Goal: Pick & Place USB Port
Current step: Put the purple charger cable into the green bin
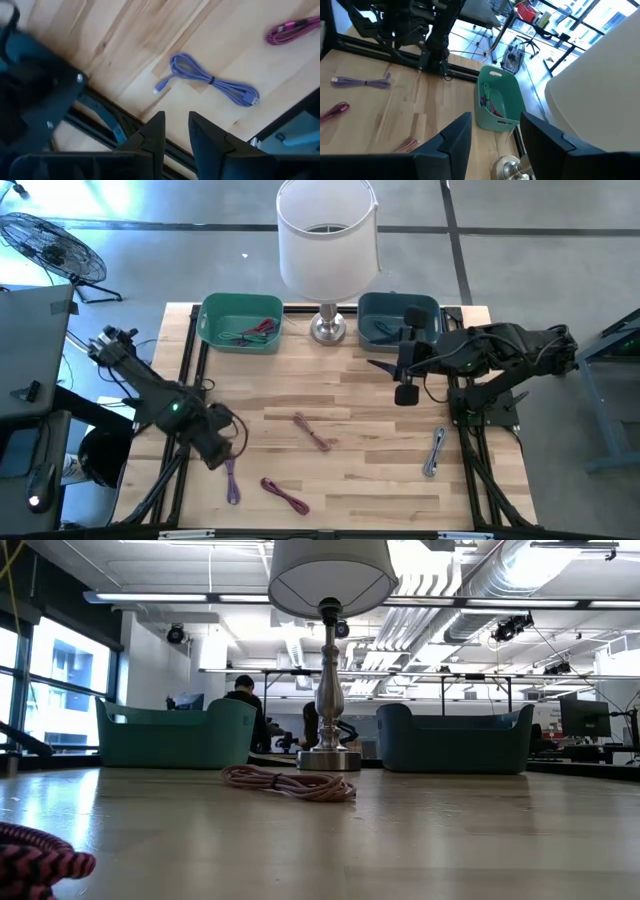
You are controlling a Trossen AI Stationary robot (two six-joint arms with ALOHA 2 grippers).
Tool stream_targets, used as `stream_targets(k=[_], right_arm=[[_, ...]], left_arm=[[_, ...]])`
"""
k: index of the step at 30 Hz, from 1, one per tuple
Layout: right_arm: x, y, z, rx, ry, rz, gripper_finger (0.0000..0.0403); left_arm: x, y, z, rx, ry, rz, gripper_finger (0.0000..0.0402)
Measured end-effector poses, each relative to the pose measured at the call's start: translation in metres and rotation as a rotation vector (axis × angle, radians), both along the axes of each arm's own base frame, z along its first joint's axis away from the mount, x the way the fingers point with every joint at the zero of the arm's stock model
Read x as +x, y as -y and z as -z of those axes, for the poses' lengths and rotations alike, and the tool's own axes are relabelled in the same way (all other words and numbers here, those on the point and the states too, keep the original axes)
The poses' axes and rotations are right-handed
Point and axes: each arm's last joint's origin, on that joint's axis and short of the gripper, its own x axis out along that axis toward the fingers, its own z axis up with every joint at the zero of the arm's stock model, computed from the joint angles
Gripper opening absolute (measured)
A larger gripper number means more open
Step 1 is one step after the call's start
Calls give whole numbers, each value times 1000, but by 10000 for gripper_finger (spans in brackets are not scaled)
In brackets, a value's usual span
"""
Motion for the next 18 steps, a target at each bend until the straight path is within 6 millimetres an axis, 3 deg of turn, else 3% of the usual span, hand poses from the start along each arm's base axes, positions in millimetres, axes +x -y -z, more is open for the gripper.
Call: stream_targets(k=[8, 18], right_arm=[[0, -2, 1, -78, -39, -125, 161], [-3, -5, 9, -115, -150, -289, 161]], left_arm=[[11, 27, 20, -15, -91, -212, 83], [37, 45, 44, -67, -130, -230, 83]])
